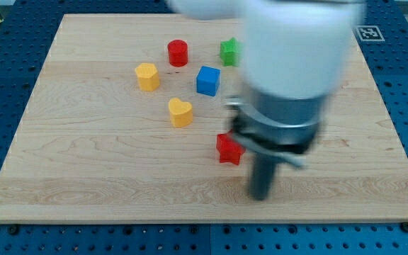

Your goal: Point your arm at the blue triangle

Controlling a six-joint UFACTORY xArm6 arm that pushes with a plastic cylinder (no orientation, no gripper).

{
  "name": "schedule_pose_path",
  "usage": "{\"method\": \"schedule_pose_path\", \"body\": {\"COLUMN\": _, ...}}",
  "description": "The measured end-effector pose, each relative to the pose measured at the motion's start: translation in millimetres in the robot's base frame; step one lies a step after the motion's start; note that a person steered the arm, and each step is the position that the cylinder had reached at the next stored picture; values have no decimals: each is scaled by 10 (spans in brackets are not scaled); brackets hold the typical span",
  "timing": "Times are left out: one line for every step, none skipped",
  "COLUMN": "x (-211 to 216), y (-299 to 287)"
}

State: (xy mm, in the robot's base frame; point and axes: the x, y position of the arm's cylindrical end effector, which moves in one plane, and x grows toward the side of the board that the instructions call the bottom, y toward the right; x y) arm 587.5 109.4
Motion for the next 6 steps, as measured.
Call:
{"method": "schedule_pose_path", "body": {"x": -338, "y": 1201}}
{"method": "schedule_pose_path", "body": {"x": -1094, "y": 1950}}
{"method": "schedule_pose_path", "body": {"x": -1985, "y": 1955}}
{"method": "schedule_pose_path", "body": {"x": -2462, "y": 1717}}
{"method": "schedule_pose_path", "body": {"x": -2406, "y": 1674}}
{"method": "schedule_pose_path", "body": {"x": -2276, "y": 1379}}
